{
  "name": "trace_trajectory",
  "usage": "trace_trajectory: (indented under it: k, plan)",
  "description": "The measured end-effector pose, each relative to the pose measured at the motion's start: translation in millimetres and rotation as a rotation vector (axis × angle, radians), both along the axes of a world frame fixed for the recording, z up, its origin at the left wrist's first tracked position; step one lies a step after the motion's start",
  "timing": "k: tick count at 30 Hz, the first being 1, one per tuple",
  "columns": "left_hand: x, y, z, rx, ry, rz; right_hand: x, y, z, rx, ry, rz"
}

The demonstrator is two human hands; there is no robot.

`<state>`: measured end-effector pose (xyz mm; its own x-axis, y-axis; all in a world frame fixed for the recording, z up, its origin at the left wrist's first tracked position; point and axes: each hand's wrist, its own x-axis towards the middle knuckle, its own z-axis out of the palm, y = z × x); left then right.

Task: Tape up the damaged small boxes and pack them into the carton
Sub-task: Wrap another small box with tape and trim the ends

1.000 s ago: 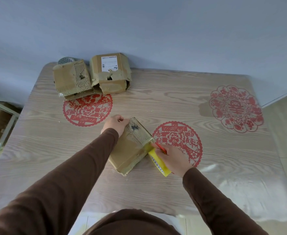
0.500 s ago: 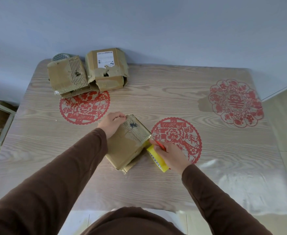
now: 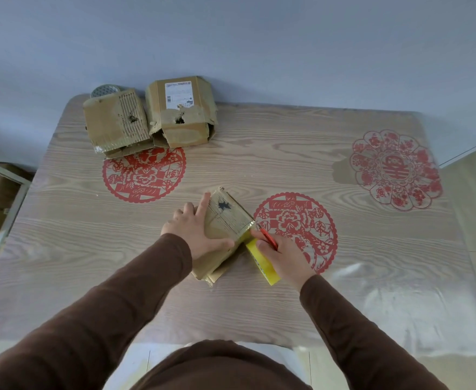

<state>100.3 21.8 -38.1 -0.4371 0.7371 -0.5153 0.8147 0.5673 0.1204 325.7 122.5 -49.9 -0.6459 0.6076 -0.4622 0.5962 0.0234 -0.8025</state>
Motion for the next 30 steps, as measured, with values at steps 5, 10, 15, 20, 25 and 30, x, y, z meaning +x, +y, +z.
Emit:
trace_trajectory:
  k: [5,10,15,20,25,30]
  plan:
    - [-5.8,7.1,7.0,-0.076,-0.068,-0.07,-1.8,-3.7,-0.5,-0.032,0.016,-0.042]
    - [-1.8,4.6,5.4,-0.074,-0.041,-0.105,-4.3,-4.8,3.3,-0.052,0.04,-0.082]
    - [-43.0,12.6,11.4,-0.032,-0.463,0.071,-13.3,-0.5,40.1,-0.043,0.159,-0.053]
    - [-64.5,7.2,2.9,-0.069,-0.874,0.228,-24.0,20.3,86.3,-0.007,0.246,0.1]
    - [-75.0,0.2,-4.2,0.07,-0.796,0.258,-48.0,16.8,83.5,-0.024,0.266,0.097]
    - [-66.0,-5.2,22.3,0.44,-0.297,0.1,-87.2,14.5,88.0,0.106,0.271,0.044]
